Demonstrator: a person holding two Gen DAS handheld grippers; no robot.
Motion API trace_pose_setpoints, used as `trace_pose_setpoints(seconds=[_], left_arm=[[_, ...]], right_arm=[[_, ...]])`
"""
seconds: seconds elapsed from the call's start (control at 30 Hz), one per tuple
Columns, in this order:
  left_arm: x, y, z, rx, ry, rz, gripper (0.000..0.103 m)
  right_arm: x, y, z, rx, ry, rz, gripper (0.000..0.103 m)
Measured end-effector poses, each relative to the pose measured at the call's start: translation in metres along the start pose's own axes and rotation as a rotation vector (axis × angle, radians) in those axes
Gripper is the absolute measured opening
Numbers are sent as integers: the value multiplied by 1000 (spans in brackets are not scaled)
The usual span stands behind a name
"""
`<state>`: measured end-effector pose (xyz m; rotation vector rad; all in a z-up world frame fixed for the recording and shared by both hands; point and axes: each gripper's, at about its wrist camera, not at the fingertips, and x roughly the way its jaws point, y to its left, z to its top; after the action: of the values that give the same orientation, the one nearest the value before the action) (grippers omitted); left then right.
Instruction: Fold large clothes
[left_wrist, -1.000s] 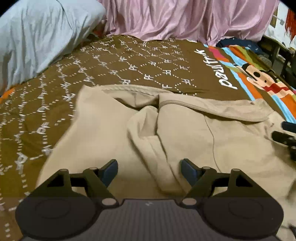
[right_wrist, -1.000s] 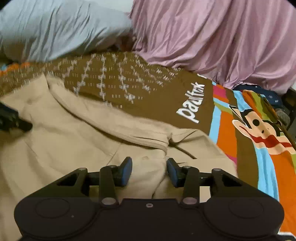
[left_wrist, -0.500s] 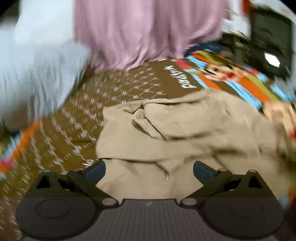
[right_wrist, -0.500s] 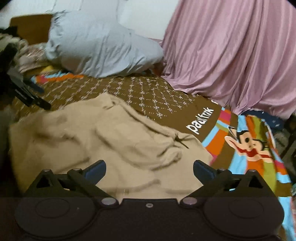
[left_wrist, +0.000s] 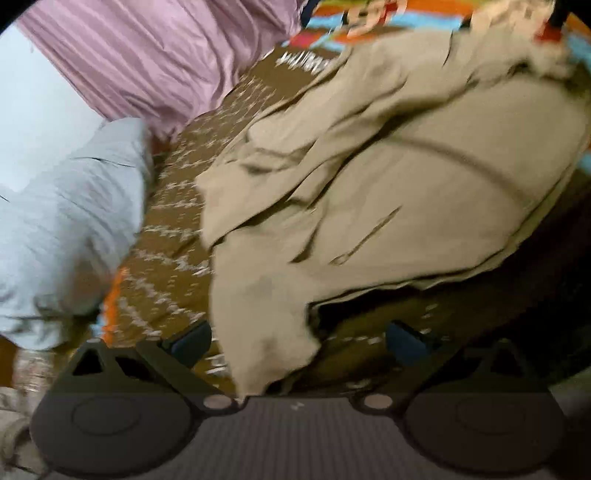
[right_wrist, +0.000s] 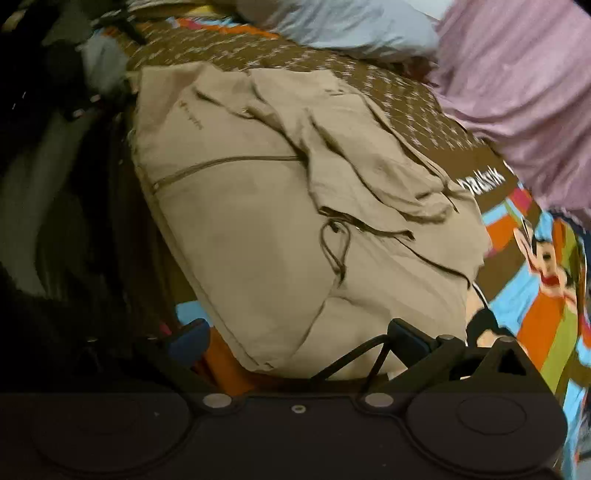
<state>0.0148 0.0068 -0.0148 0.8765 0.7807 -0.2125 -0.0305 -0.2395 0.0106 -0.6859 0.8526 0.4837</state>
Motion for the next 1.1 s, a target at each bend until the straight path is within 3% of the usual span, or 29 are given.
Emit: trace_pose_setpoints(seconds=[0.1,0.2,0.3,0.33,0.37,0.43,0.57,0.7,0.8,0.87,0.97,1.1], left_arm=[[21,-13,-1,118,37,118,100],[31,-17,-4,177,14,178,87],[26,-3,1,114,-35,178,59],[22,4,4,83,-60,179,38],[19,12,8,58,-78,173,26],[12,30,17,-18,-119,145,10],[2,61,43,-135,-171,127,8],[-5,85,66,-200,-184,100,7],[-12,99,75,-223,-193,84,7],[-13,105,76,-224,-196,83,7],[-14,103,71,-232,-191,86,7],[-16,97,60,-277,-183,86,7]], right_arm=[[1,3,-1,-23,-3,9,102],[3,-4,-3,23,-12,18,102],[4,-14,-8,91,-22,10,102],[3,-15,-9,110,-31,9,102],[1,-16,-11,120,-40,12,102],[-4,-16,-12,120,-69,17,101],[-11,-10,-1,60,-152,79,101],[0,6,17,-32,-161,130,99],[13,19,25,-118,-124,94,85],[16,24,24,-181,-126,15,67],[16,24,13,-270,-132,-30,52],[16,13,4,-300,-88,-26,40]])
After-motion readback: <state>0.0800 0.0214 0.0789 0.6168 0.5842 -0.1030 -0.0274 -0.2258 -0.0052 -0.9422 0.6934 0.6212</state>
